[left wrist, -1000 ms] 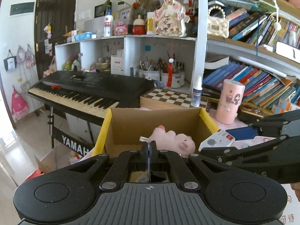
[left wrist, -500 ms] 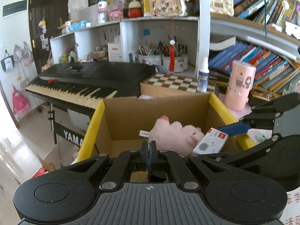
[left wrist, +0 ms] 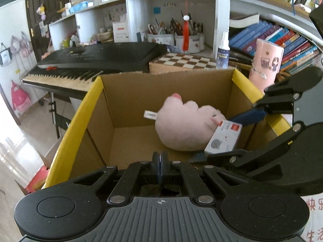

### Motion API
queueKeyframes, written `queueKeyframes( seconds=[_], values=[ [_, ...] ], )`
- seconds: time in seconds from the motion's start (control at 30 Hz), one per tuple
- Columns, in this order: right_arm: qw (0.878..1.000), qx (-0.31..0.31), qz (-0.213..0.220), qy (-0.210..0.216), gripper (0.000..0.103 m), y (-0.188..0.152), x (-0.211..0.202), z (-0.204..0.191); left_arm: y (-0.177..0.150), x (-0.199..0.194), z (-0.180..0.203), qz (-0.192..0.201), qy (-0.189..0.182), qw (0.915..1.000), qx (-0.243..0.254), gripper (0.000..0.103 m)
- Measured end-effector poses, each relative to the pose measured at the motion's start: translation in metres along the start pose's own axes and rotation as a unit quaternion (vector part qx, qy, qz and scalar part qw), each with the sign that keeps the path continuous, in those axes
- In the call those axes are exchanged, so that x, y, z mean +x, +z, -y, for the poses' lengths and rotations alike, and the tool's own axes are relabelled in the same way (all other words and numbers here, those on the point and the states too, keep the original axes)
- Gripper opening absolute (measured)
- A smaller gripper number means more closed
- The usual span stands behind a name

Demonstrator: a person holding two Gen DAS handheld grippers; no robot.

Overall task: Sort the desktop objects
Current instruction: 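Lower the white box into the yellow box and open the right tool while the left tool holds the clip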

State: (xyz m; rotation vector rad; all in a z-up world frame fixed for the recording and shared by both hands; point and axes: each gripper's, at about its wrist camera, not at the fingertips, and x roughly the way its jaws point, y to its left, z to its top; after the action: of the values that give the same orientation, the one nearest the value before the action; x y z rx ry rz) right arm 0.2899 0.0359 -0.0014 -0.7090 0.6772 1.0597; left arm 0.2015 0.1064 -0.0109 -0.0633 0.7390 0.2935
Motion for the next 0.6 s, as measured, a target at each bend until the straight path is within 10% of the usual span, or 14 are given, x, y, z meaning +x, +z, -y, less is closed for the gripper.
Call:
queueKeyframes(
  seconds=[0.4,0.6],
  values=[
    [0.999,-0.034,-0.007,-0.006,0.052,-0.0043,0.0036,-0.0017,-0.0024,0.0020,0.0001,-0.011,-0.008,0.9998,-0.016,0.001],
    [1.000,-0.027,-0.004,-0.006,0.052,-0.0041,0.0028,-0.0006,-0.0030,-0.0048,0.0027,0.000,-0.005,0.9999,-0.015,0.017]
  ],
)
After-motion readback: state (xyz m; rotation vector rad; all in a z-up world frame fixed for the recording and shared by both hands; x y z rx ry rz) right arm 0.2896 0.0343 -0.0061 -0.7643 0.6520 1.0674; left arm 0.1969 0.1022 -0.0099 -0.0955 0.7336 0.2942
